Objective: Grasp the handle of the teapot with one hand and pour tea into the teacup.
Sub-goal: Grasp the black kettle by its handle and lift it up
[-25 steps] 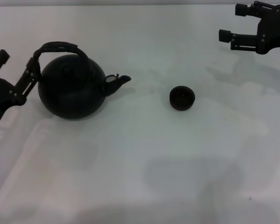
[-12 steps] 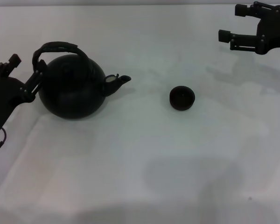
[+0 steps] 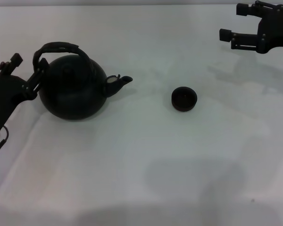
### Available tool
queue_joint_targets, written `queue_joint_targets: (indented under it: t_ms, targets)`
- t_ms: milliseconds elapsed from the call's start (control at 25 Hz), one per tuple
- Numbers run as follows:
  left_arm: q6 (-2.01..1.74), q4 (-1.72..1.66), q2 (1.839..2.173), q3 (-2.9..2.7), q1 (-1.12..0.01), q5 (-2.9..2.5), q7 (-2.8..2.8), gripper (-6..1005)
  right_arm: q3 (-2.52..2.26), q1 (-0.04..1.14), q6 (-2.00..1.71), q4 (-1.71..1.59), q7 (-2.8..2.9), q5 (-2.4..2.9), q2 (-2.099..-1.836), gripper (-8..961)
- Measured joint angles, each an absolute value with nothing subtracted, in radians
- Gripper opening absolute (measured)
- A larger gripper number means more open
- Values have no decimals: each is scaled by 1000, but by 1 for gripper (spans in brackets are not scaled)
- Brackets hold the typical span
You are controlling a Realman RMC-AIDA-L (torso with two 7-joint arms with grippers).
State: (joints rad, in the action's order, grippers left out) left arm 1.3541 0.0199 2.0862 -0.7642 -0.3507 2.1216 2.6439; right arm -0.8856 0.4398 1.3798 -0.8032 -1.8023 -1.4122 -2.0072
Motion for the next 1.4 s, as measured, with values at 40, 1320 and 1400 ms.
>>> queue_joint_targets:
  t_ms: [40, 1320, 1400]
  targets:
    - [1348, 20, 2086, -764, -355, 2122, 2633, 728, -886, 440, 1380, -803, -1802, -1412, -2007, 877]
    - [1280, 0, 2080, -767, -428, 2130, 2546, 138, -886, 439, 1370, -774, -1810, -1413, -2011, 876]
    - [1279, -27, 2078, -776, -441, 2110, 2528, 138, -884, 438, 1370, -772, -1817, -1414, -2012, 876]
